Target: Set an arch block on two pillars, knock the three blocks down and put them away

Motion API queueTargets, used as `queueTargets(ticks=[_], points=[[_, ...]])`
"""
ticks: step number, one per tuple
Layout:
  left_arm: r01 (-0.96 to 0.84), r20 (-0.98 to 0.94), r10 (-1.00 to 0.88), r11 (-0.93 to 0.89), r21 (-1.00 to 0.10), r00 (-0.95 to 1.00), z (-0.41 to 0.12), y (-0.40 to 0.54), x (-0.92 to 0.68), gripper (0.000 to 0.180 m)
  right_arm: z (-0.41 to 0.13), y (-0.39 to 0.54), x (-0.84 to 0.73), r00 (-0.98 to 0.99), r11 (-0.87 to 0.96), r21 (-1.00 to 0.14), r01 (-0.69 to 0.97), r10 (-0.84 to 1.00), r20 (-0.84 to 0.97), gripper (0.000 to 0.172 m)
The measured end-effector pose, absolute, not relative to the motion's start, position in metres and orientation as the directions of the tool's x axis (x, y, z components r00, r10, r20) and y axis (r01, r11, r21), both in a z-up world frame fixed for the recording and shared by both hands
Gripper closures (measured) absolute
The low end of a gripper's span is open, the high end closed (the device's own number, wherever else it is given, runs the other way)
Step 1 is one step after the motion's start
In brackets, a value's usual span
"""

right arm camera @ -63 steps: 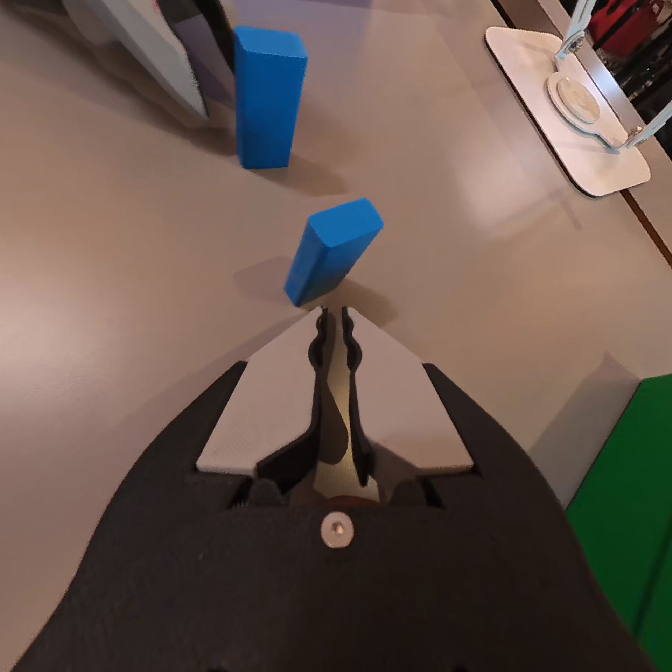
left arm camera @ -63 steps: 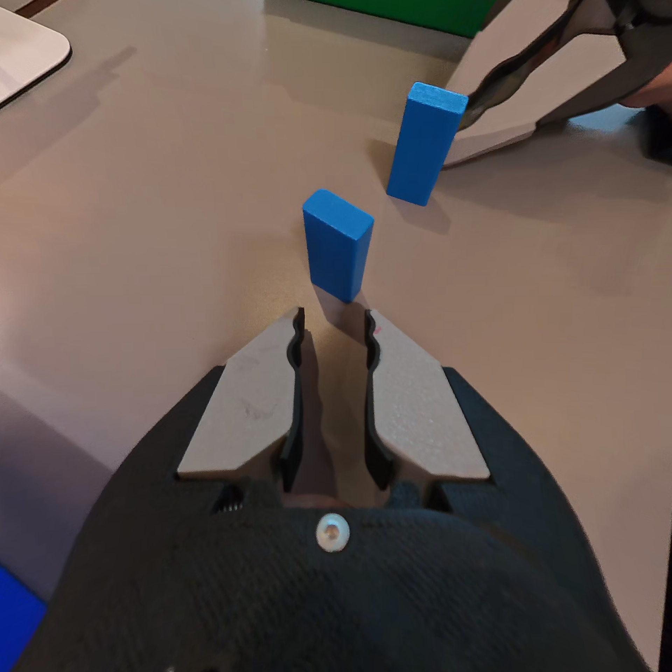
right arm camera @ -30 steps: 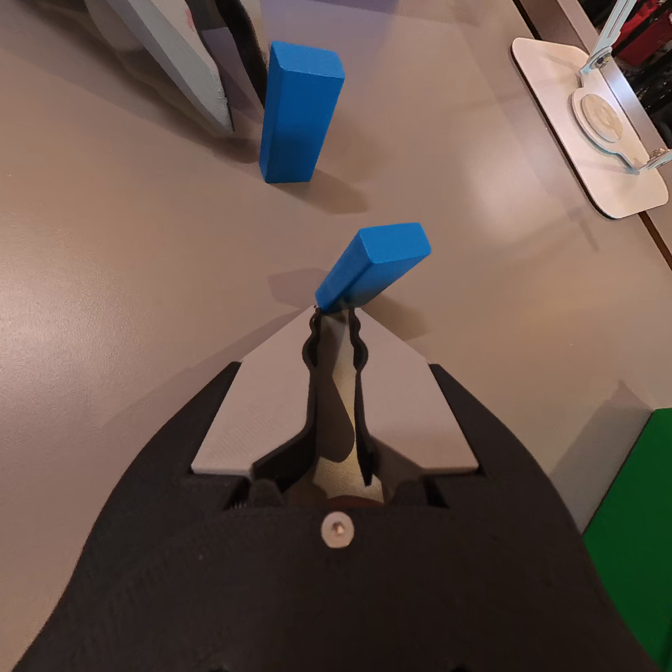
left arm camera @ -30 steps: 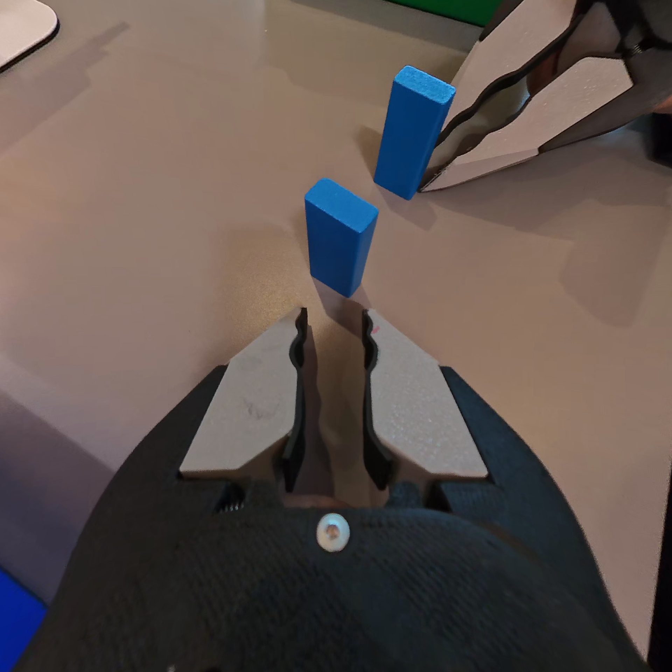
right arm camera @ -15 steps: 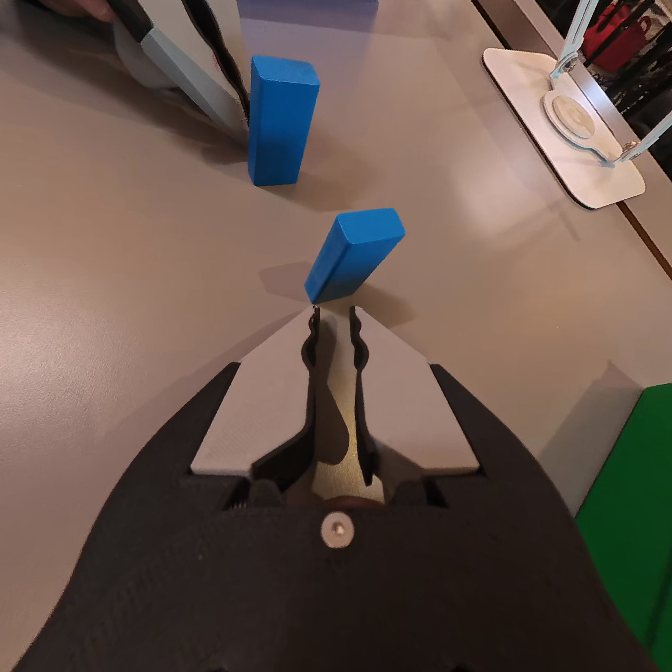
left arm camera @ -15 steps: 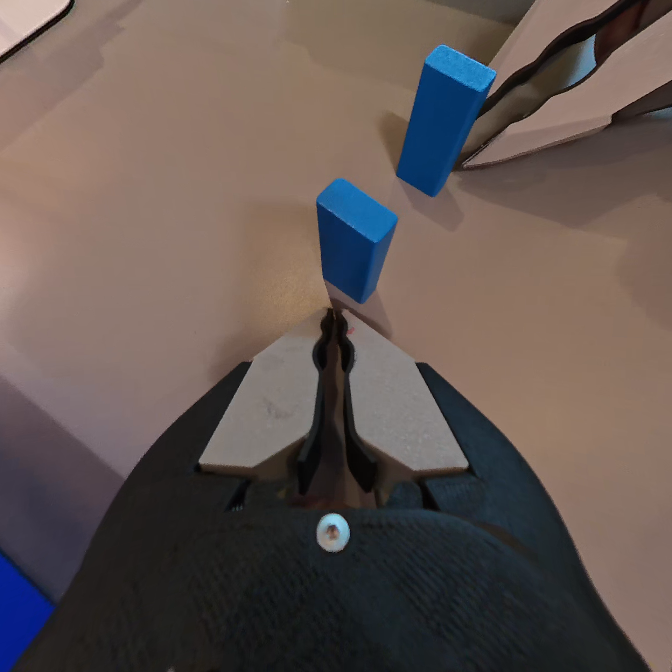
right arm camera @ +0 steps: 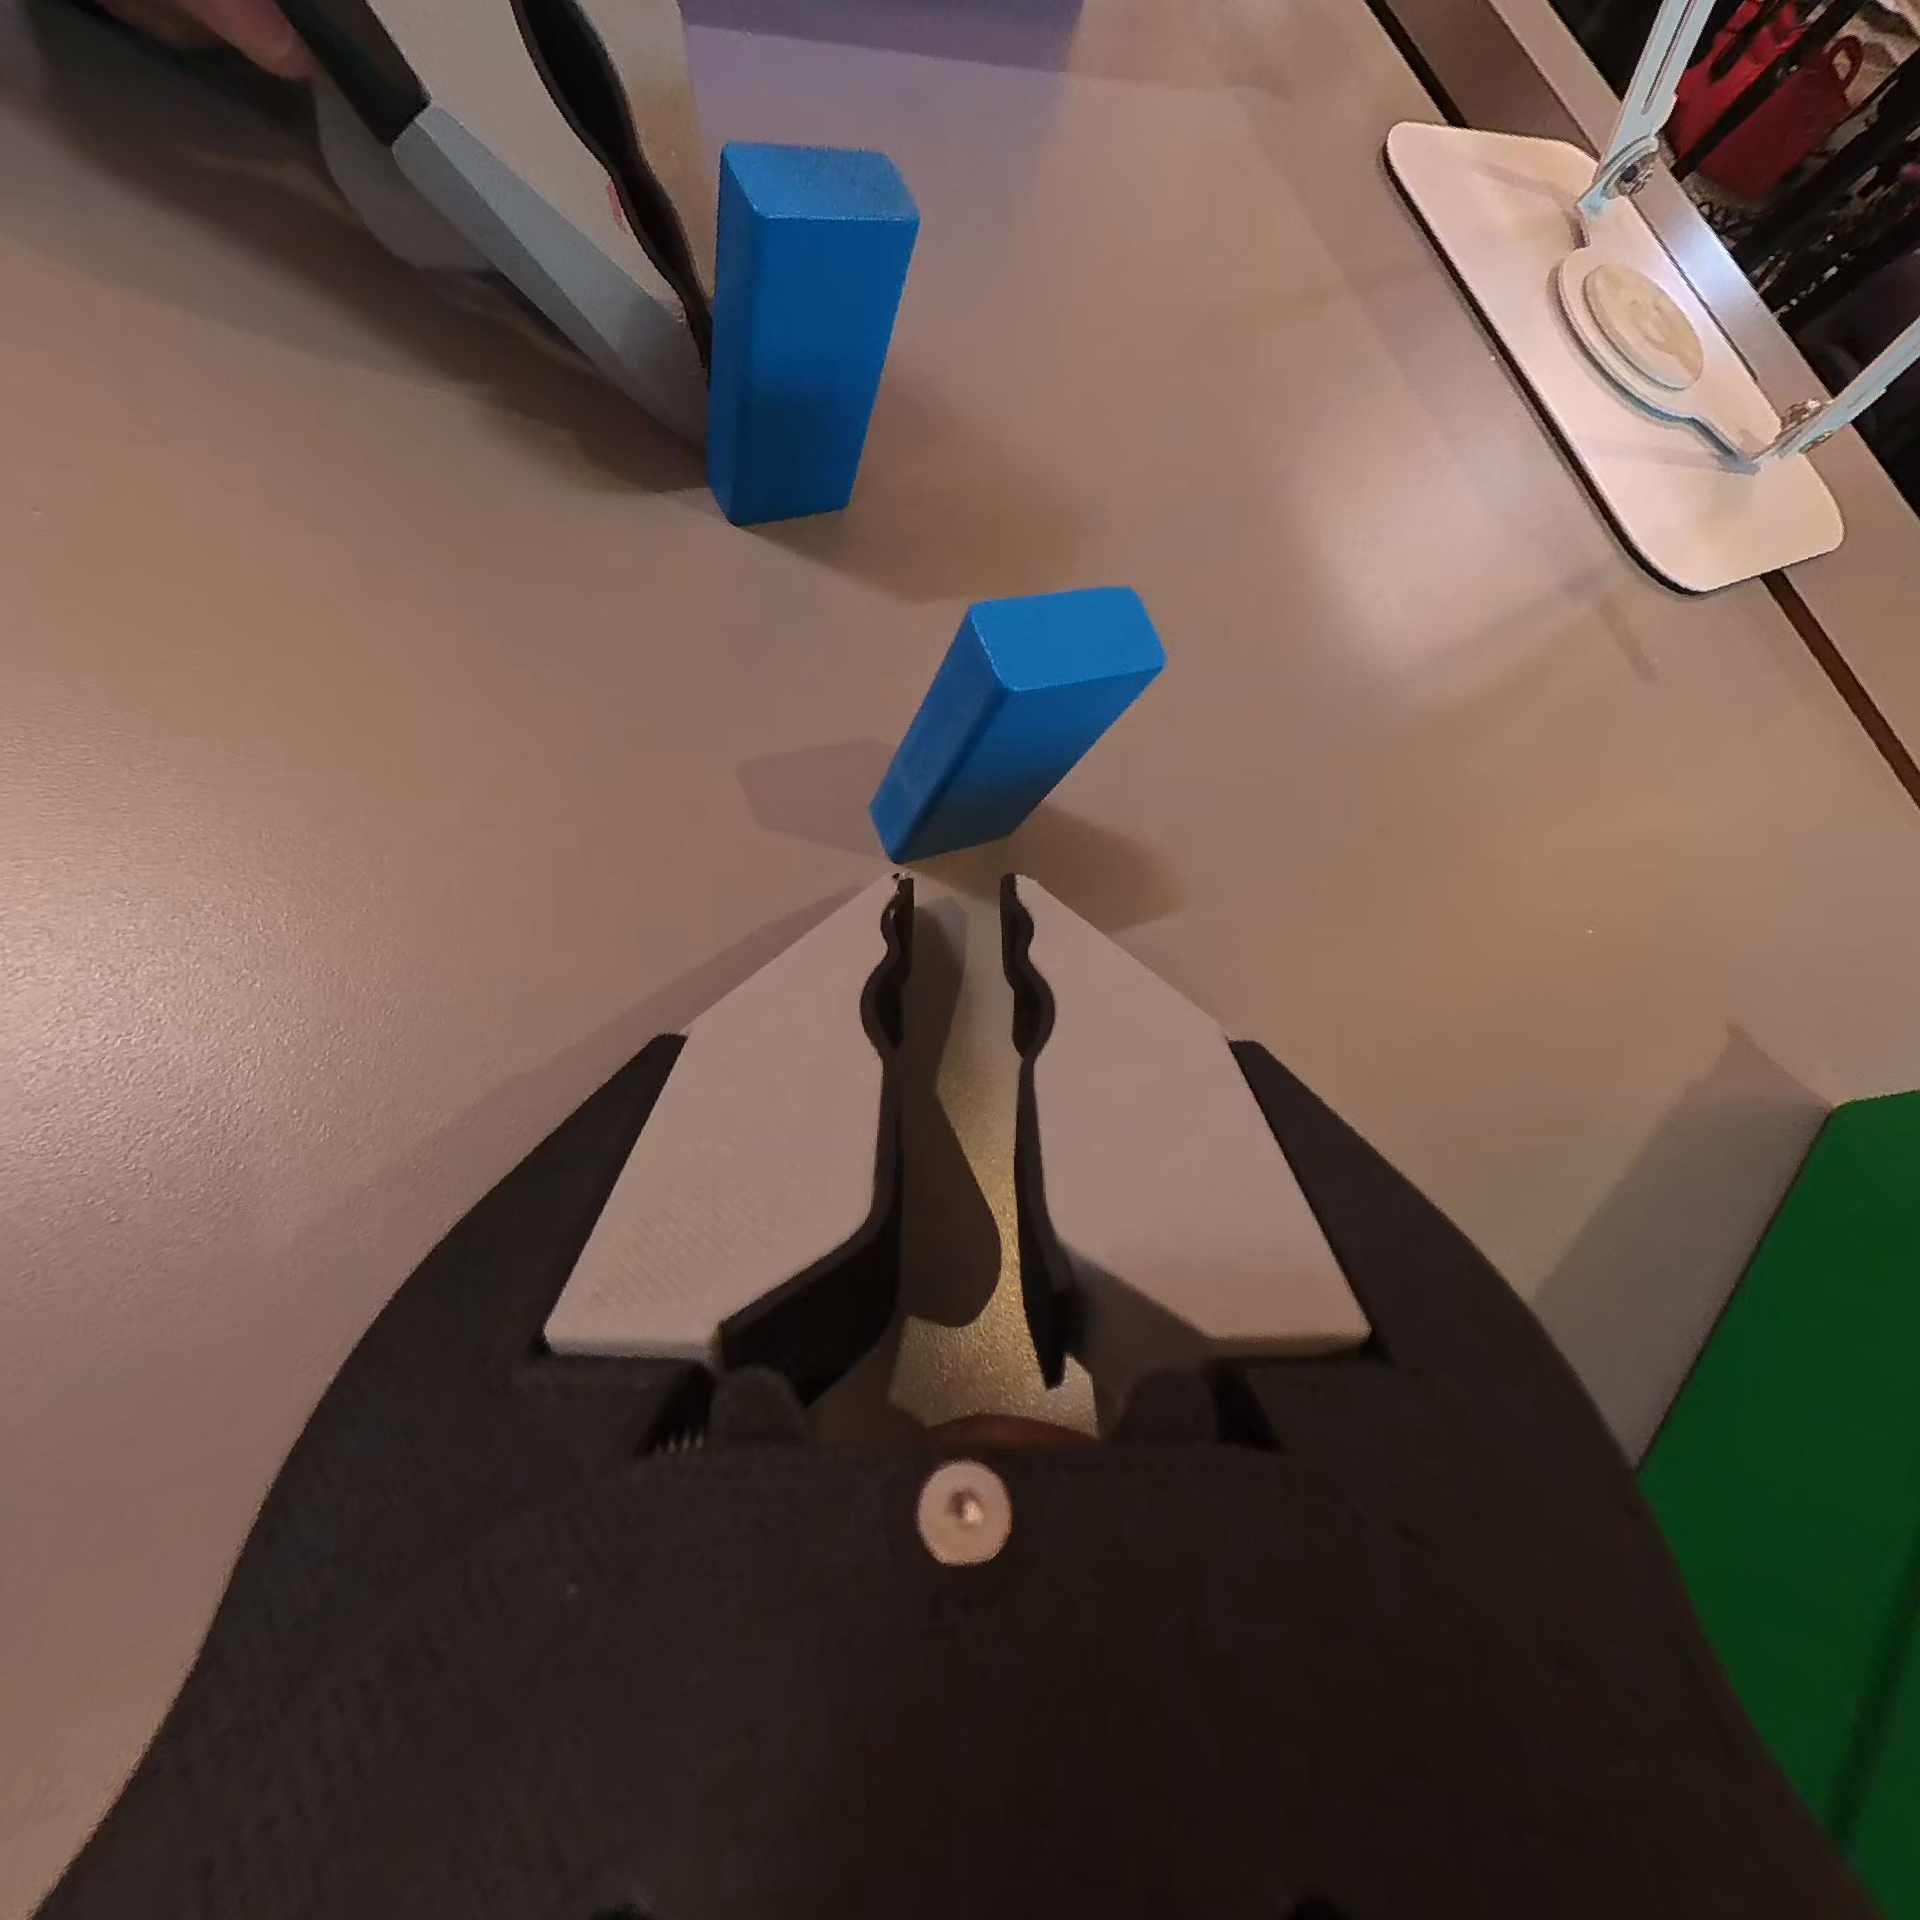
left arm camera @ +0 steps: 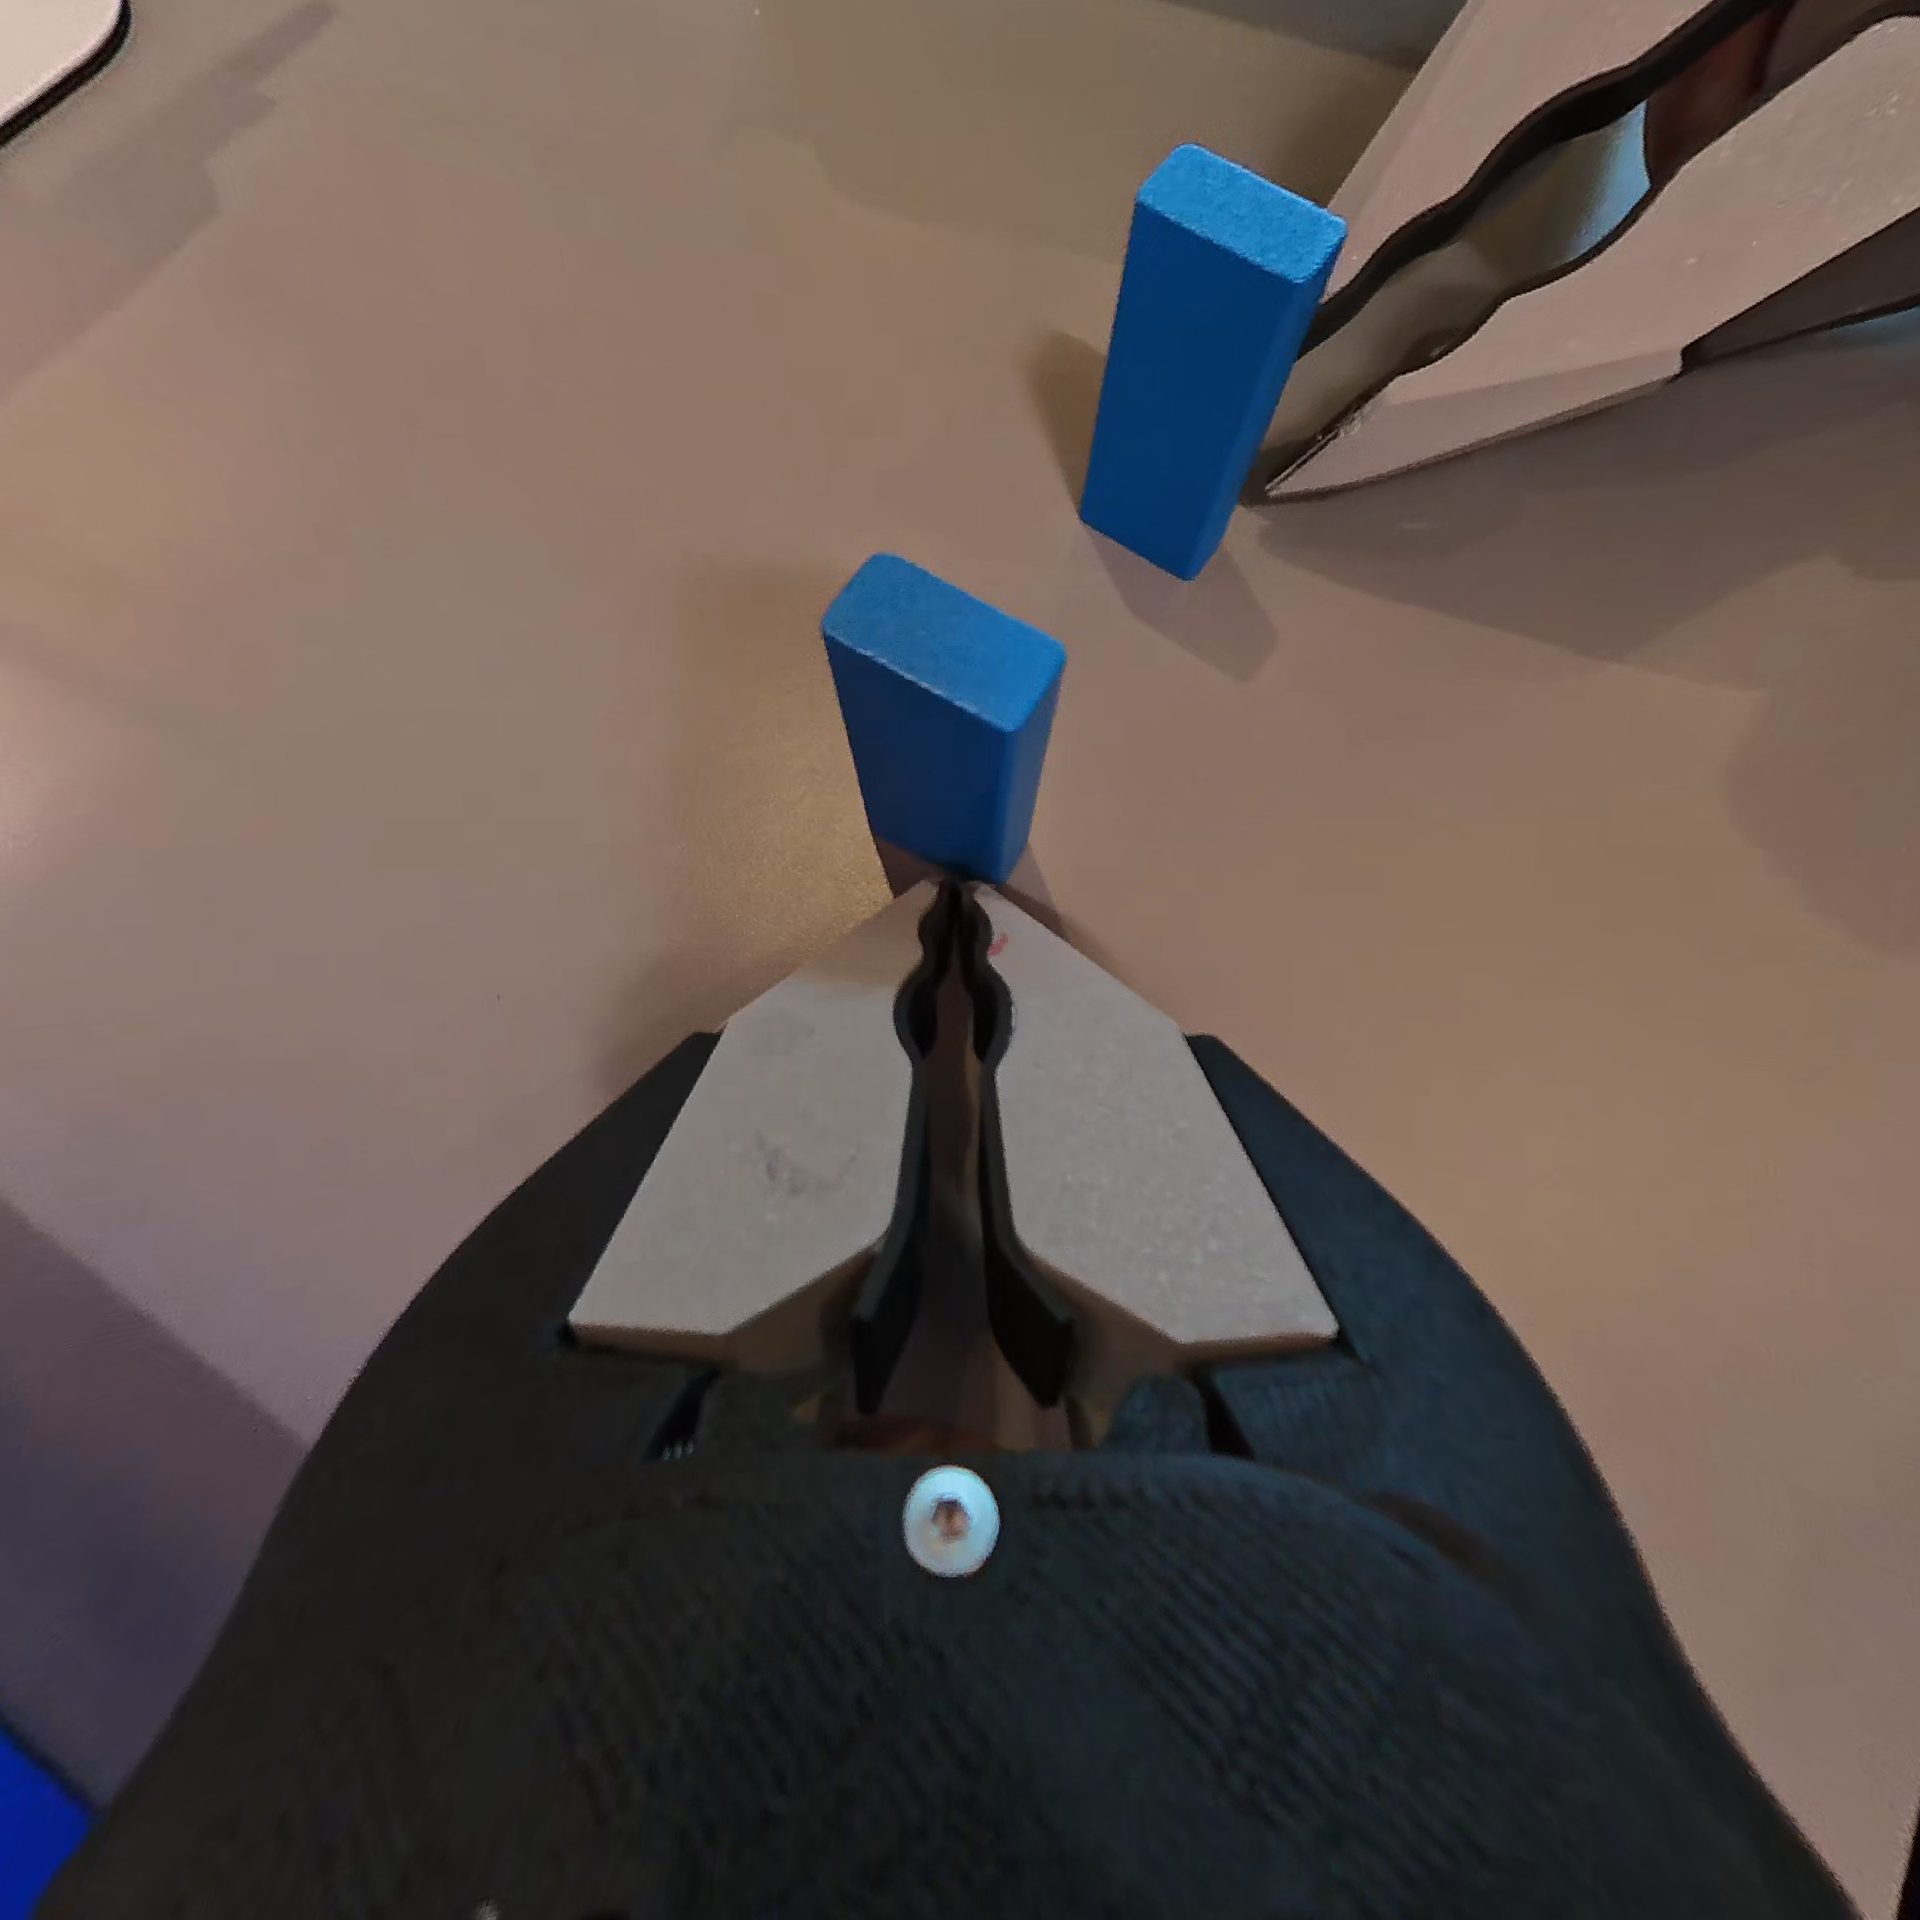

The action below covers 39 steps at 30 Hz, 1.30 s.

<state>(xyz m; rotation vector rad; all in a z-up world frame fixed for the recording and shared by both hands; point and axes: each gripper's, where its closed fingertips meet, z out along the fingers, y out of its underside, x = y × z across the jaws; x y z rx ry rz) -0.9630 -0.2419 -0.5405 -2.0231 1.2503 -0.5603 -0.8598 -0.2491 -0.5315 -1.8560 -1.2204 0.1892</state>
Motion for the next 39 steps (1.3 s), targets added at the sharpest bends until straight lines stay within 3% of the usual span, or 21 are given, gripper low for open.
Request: queueTargets(ticks=[15,39], points=[[-0.572,0.036,-0.869,-0.355,-0.739,0.493,-0.541,-0.233,-0.965,0.180,-0.538,-0.220,-0.855,0.557,-0.196,-0.705,0.681,0.764,0.326,0.160],[-0.588,0.007,-0.876,-0.329,-0.739,0.481,-0.541,-0.234,-0.963,0.180,-0.538,-0.242,-0.858,0.517,-0.141,-0.693,0.707,0.771,0.371,0.160]])
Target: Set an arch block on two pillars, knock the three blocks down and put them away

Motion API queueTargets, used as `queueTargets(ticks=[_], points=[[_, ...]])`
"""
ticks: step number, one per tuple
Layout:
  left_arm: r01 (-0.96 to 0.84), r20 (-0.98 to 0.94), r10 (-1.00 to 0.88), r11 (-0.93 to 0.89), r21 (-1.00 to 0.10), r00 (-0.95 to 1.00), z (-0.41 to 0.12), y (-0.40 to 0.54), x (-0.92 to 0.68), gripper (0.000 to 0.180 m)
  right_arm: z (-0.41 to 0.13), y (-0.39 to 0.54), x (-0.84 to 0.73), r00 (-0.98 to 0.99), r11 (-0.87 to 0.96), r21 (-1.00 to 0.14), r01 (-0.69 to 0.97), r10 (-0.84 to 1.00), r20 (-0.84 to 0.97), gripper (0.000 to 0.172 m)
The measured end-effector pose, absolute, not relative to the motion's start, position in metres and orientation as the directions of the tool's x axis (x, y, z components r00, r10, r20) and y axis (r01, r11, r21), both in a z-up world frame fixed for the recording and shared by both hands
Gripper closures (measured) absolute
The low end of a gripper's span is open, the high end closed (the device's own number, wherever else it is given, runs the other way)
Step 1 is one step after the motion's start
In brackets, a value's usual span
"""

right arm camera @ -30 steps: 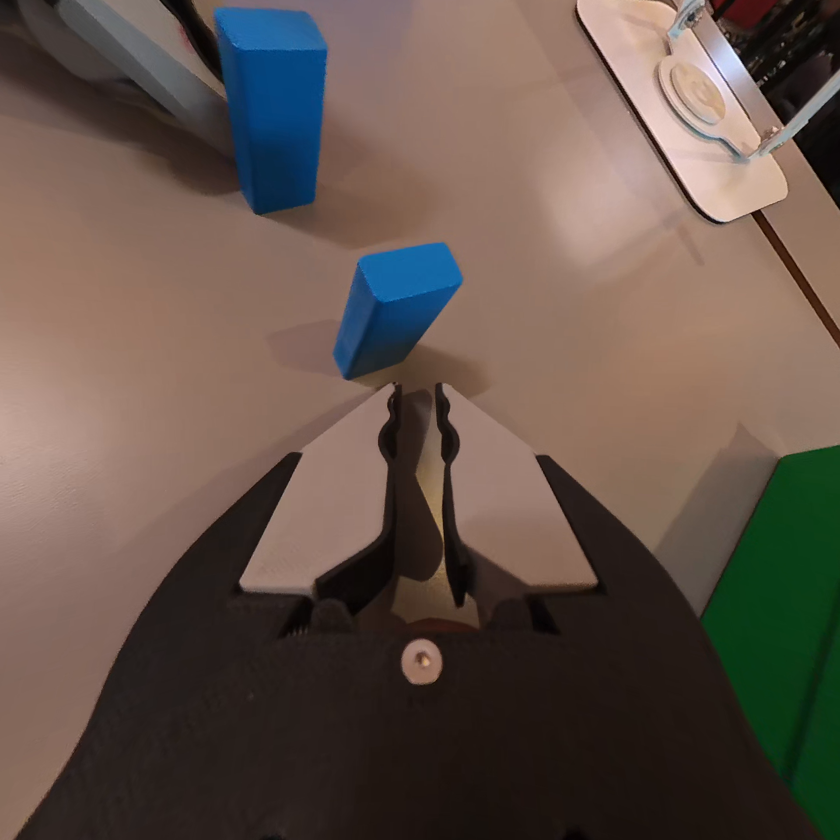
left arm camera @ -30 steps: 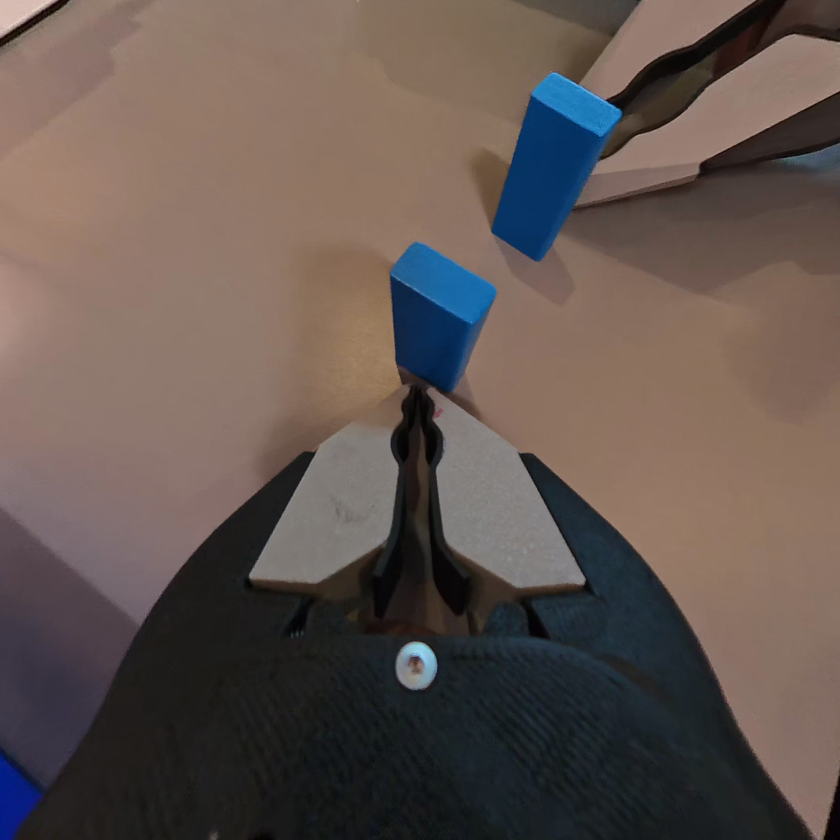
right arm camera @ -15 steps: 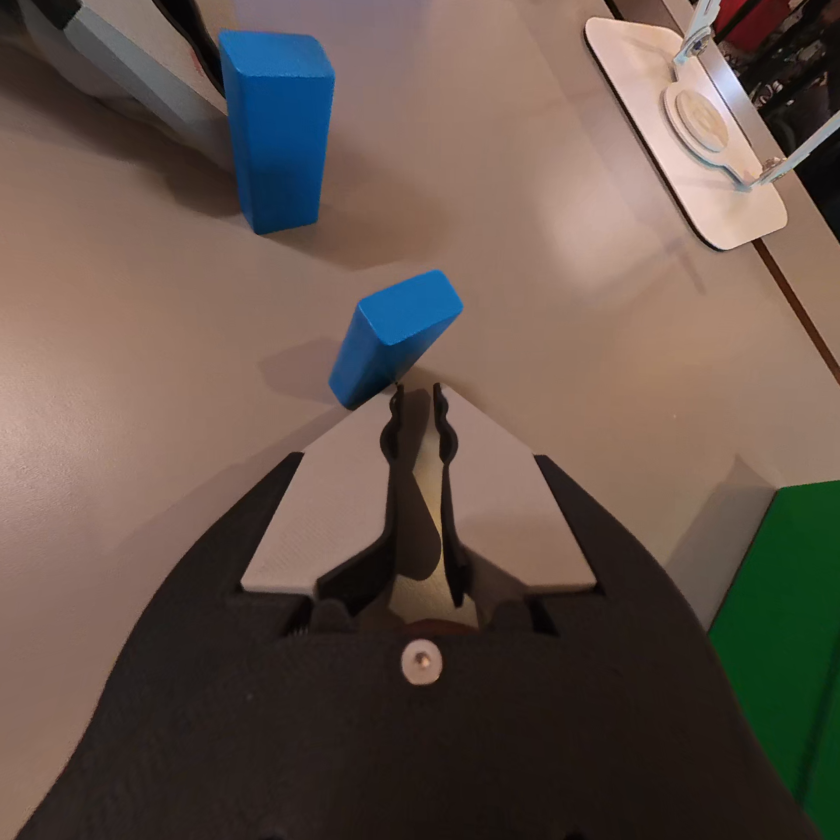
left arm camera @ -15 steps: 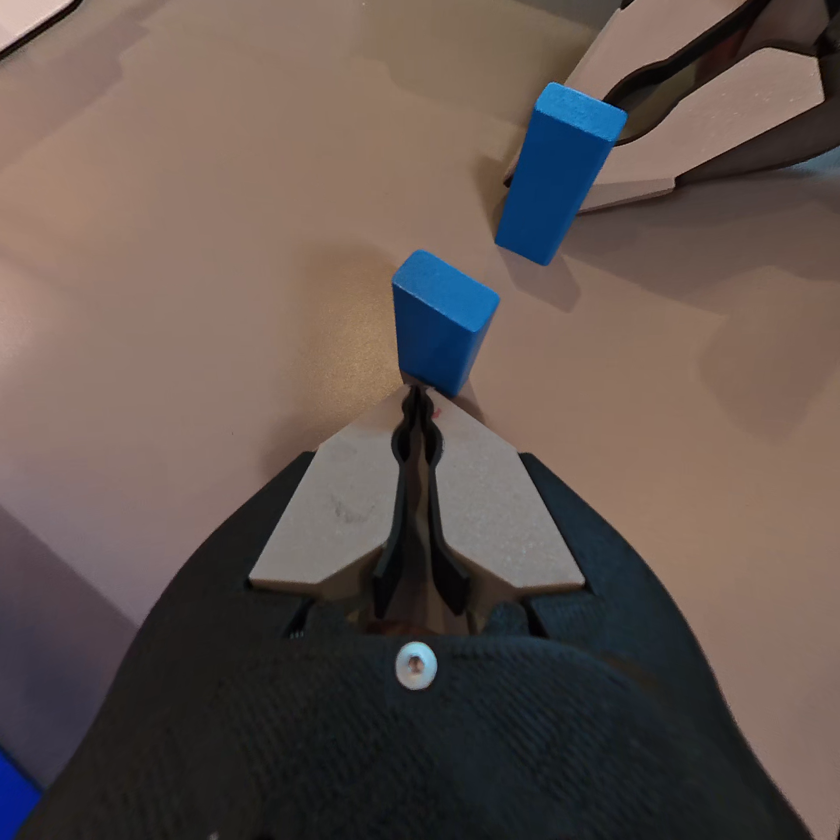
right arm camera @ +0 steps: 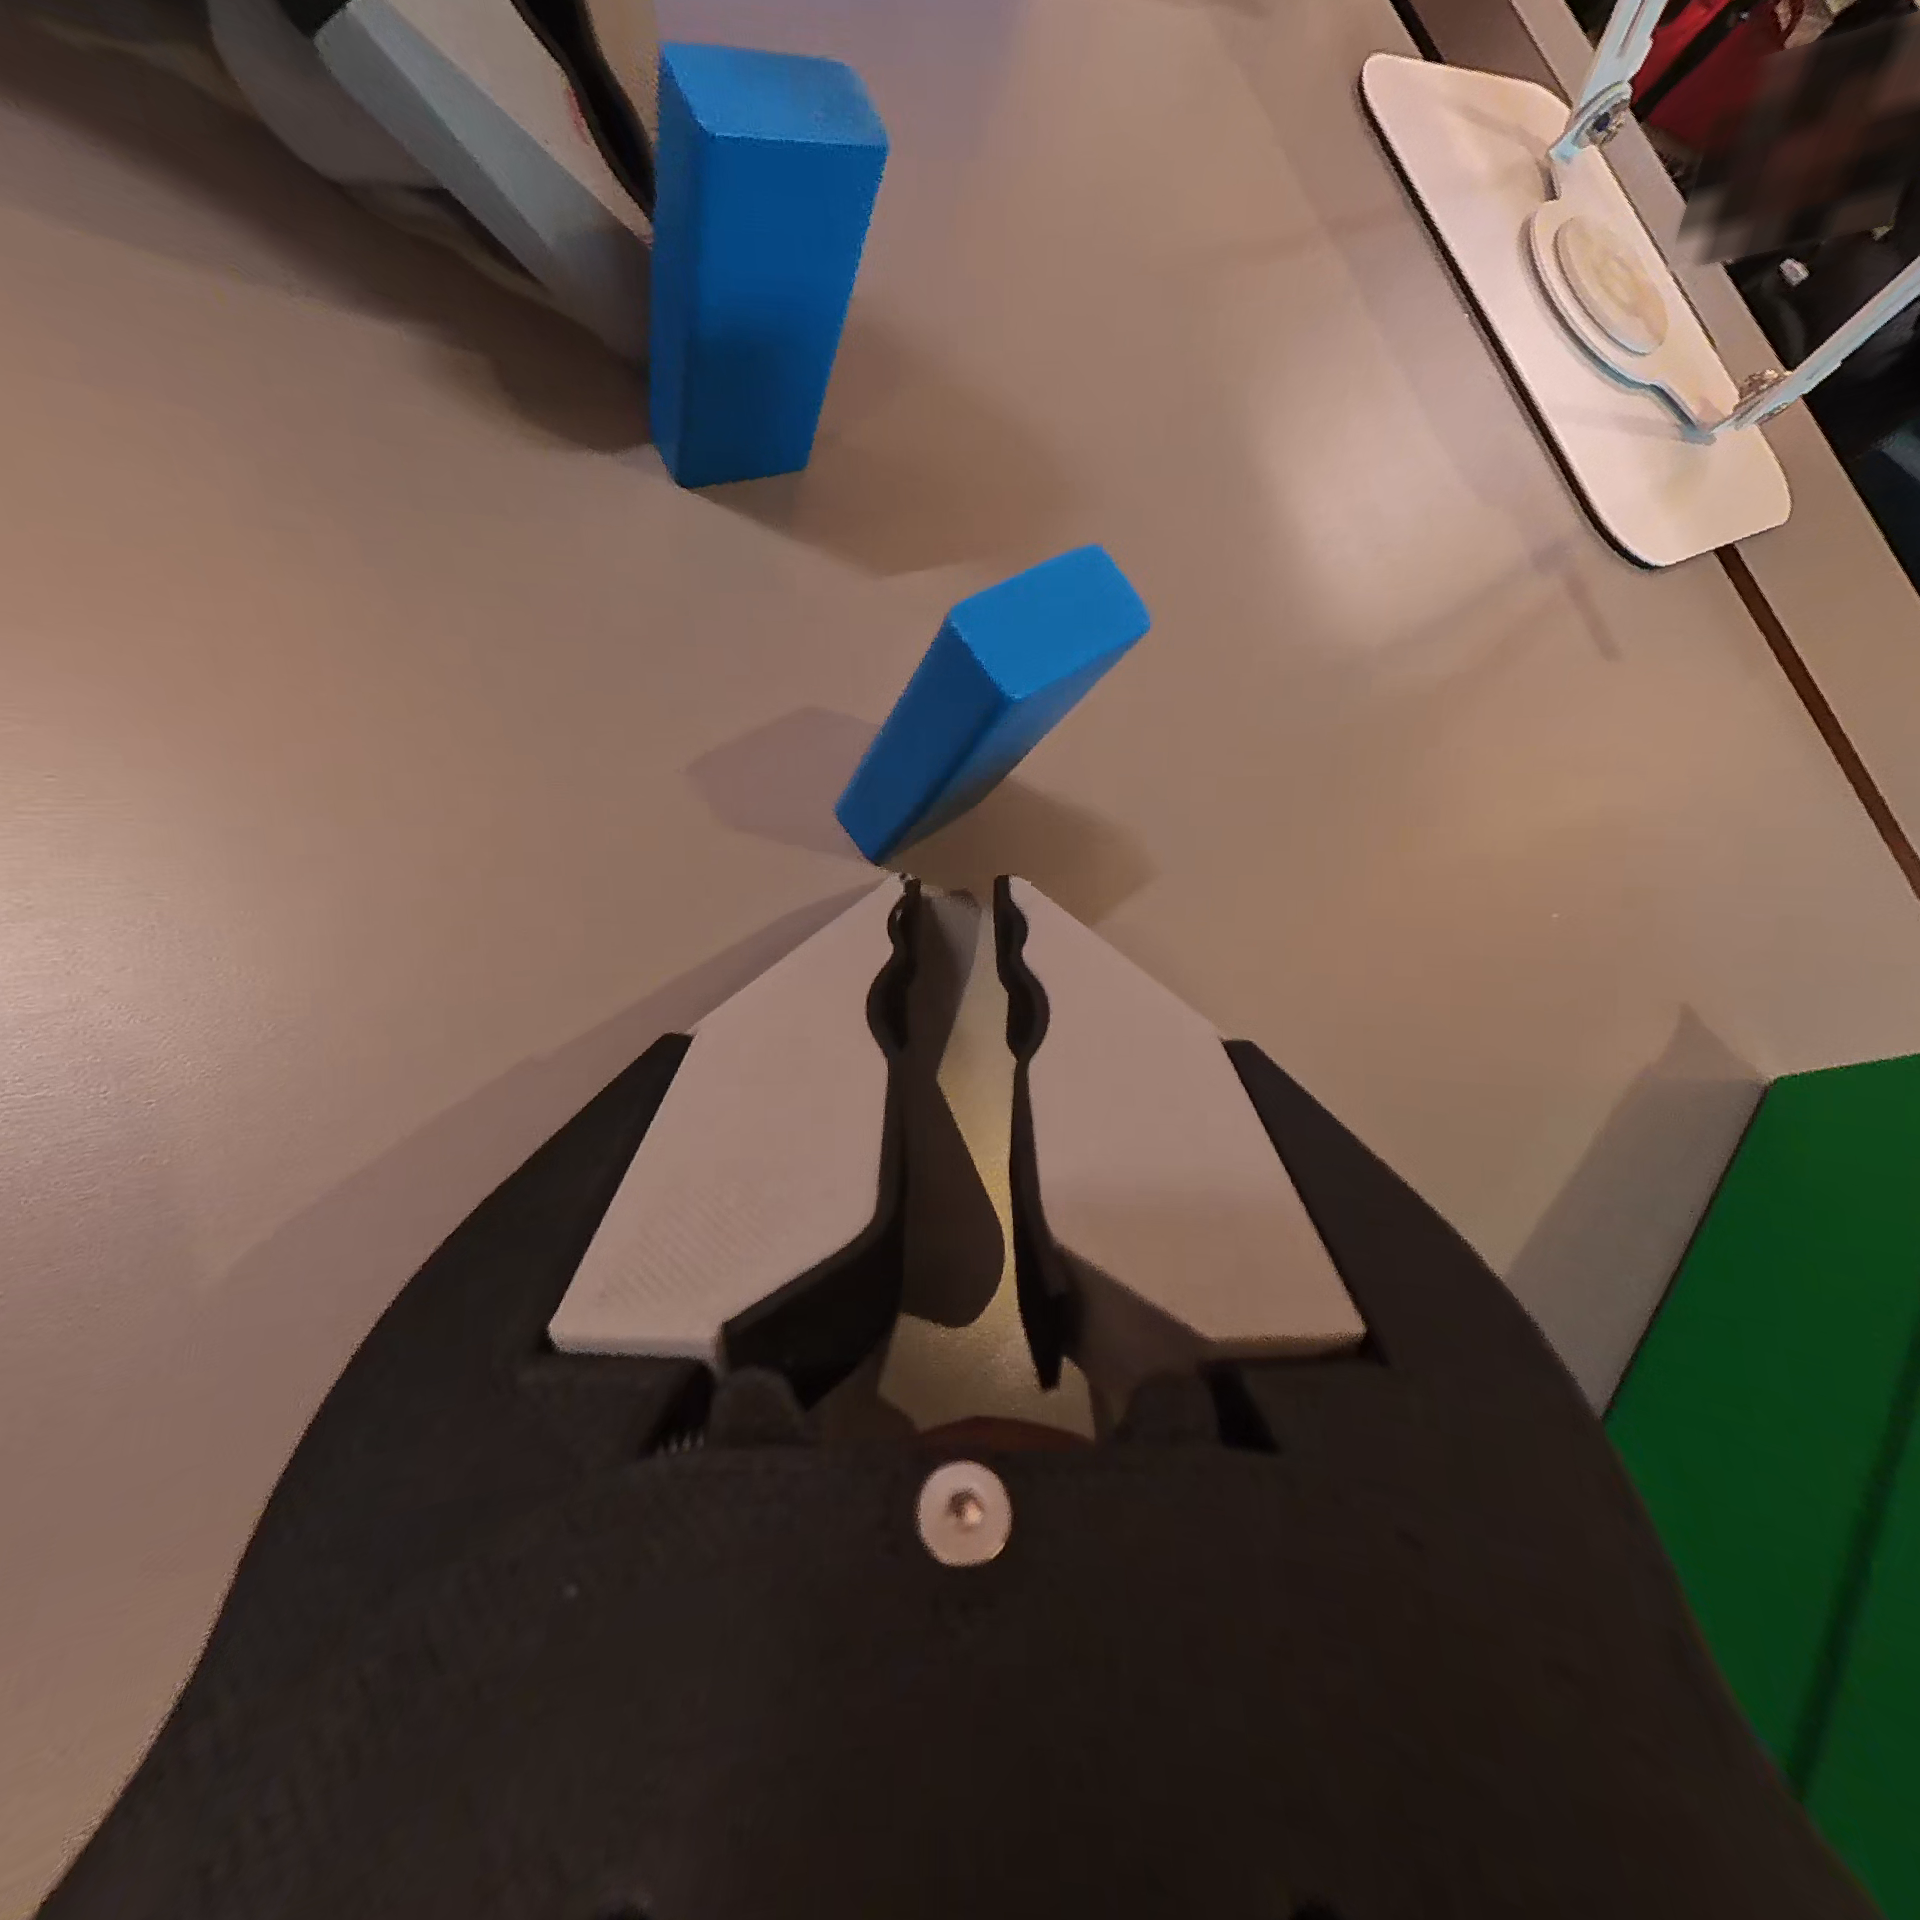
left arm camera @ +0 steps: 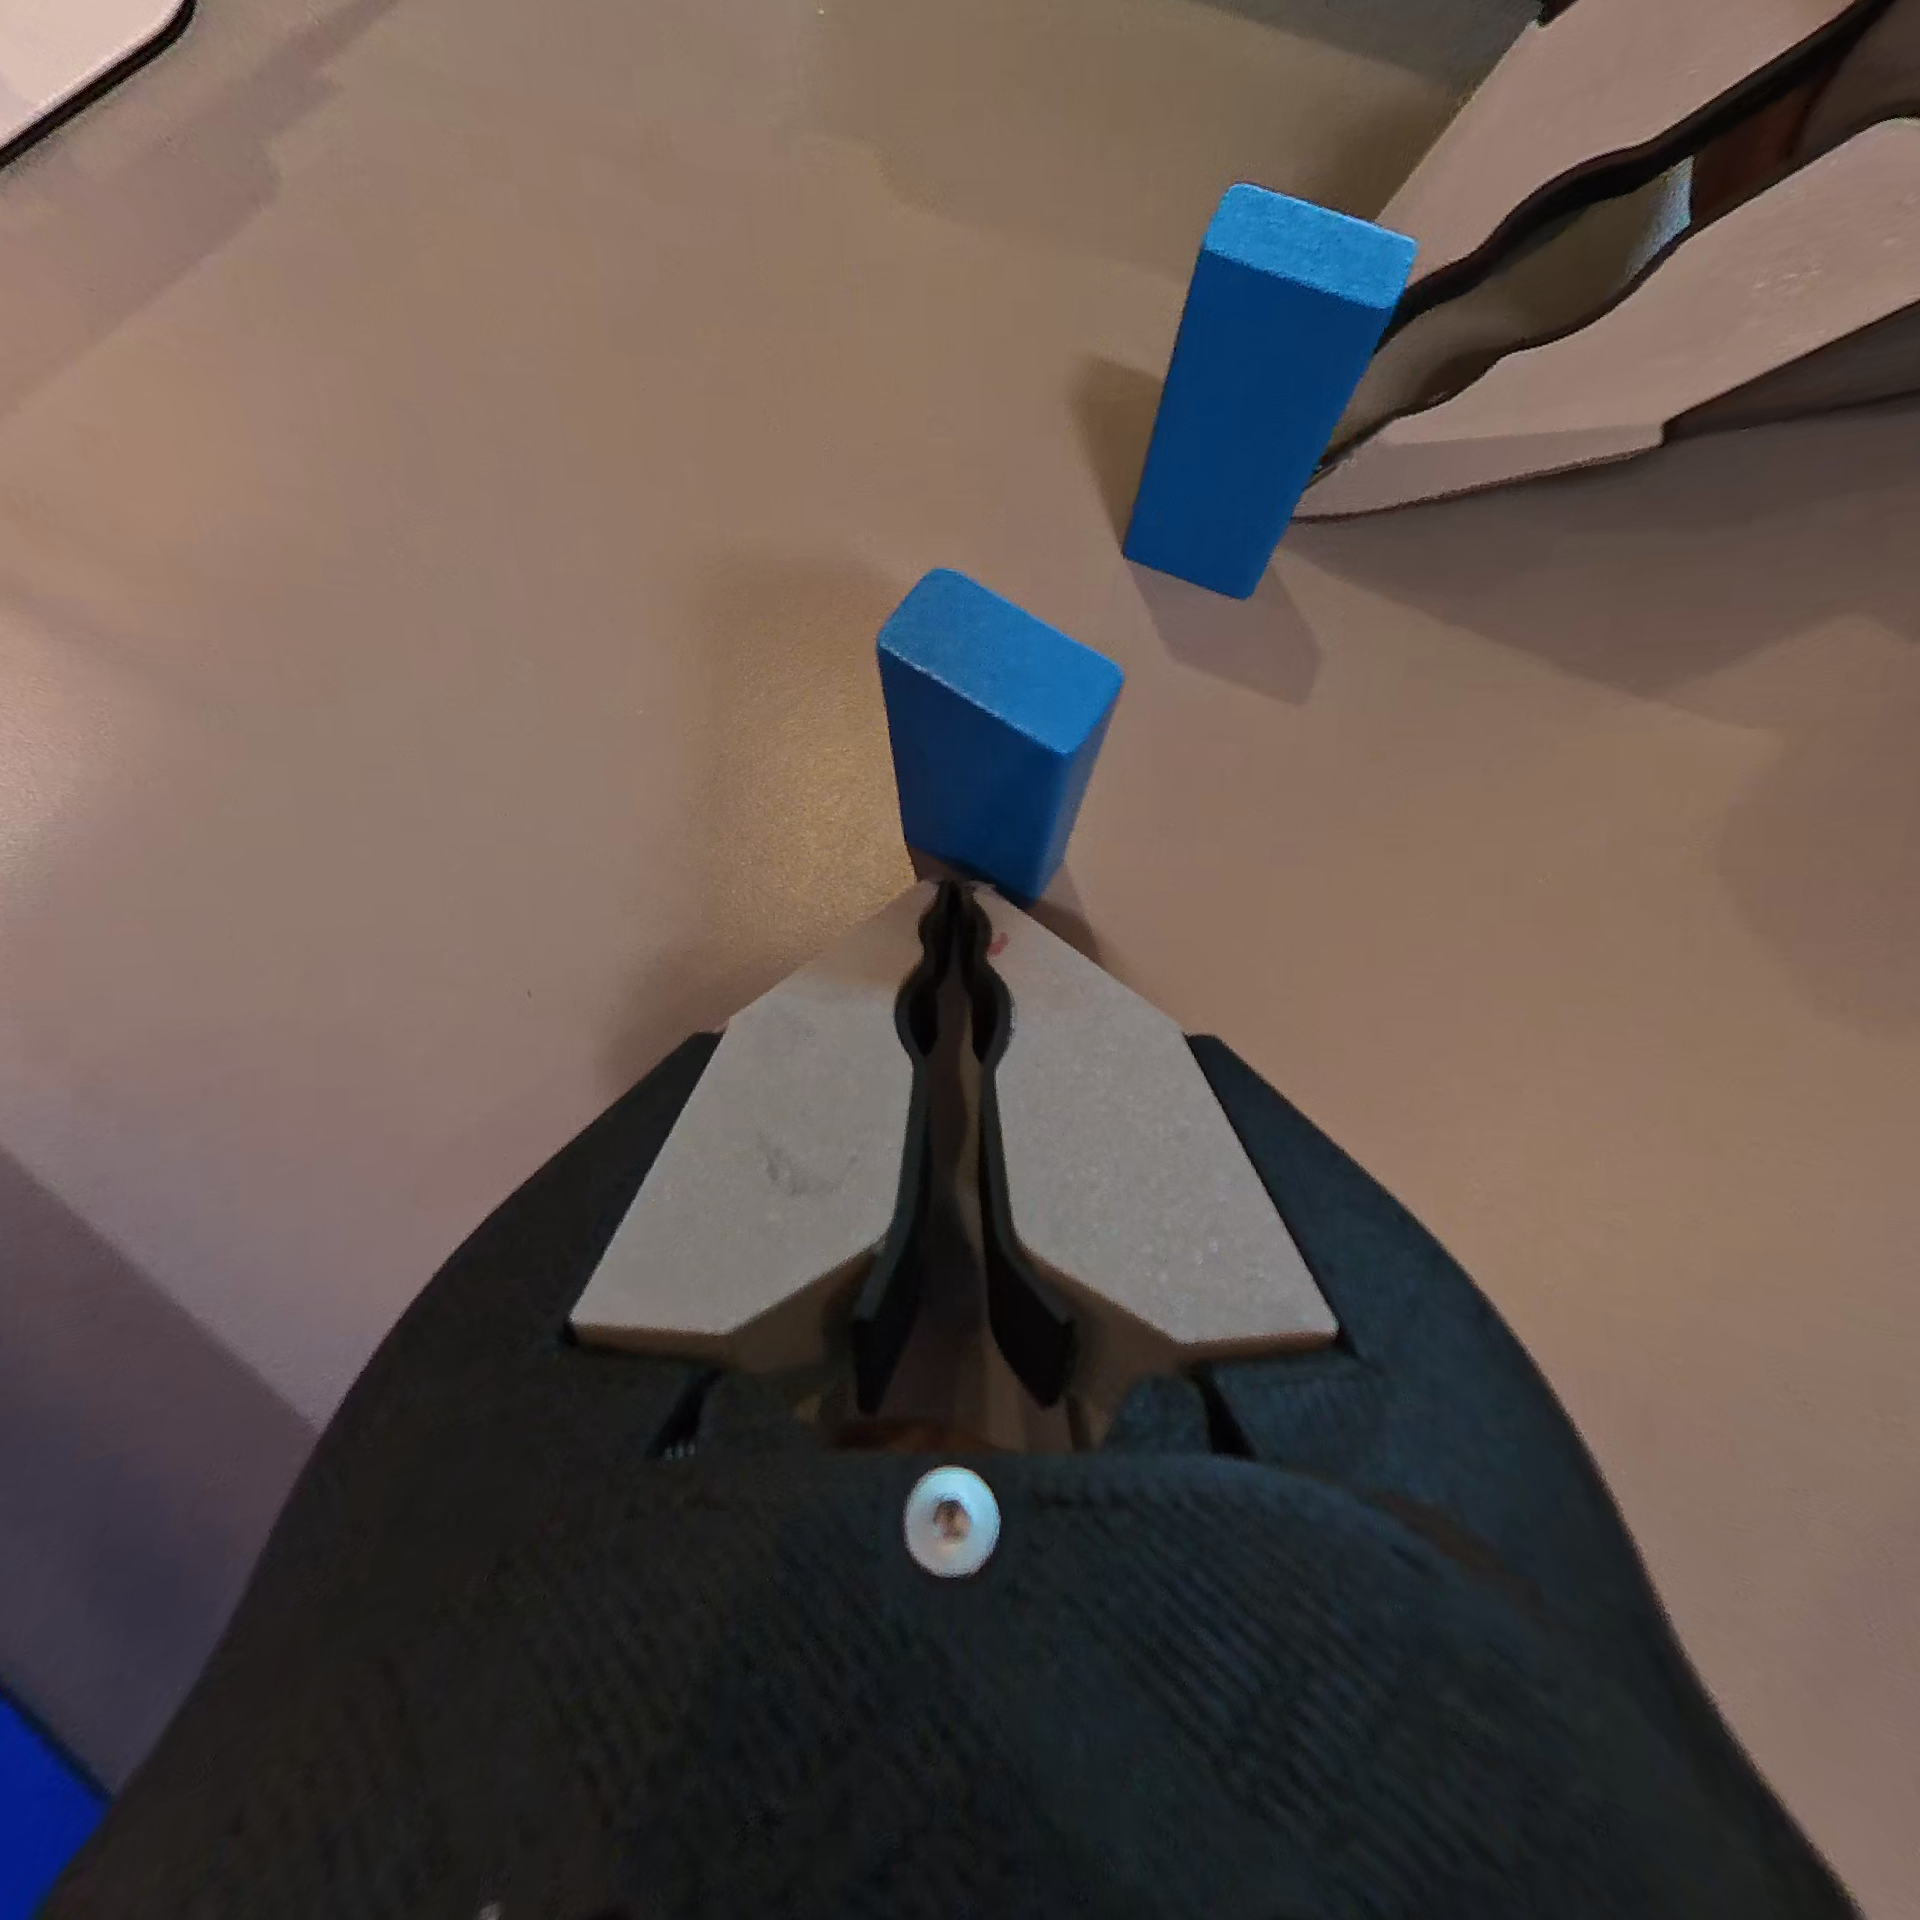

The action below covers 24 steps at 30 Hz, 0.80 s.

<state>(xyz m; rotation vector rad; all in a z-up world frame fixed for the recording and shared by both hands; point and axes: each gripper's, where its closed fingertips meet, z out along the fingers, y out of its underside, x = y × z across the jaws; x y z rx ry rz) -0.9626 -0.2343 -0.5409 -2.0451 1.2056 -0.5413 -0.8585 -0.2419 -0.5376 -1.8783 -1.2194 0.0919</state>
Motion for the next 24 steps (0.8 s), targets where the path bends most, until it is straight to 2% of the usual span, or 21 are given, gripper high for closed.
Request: queueTargets(ticks=[24], points=[[-0.575,0.028,-0.873,-0.345,-0.742,0.487,-0.541,-0.233,-0.963,0.180,-0.536,-0.254,-0.879,0.457,-0.083,-0.700,0.709,0.810,0.368,0.162]])
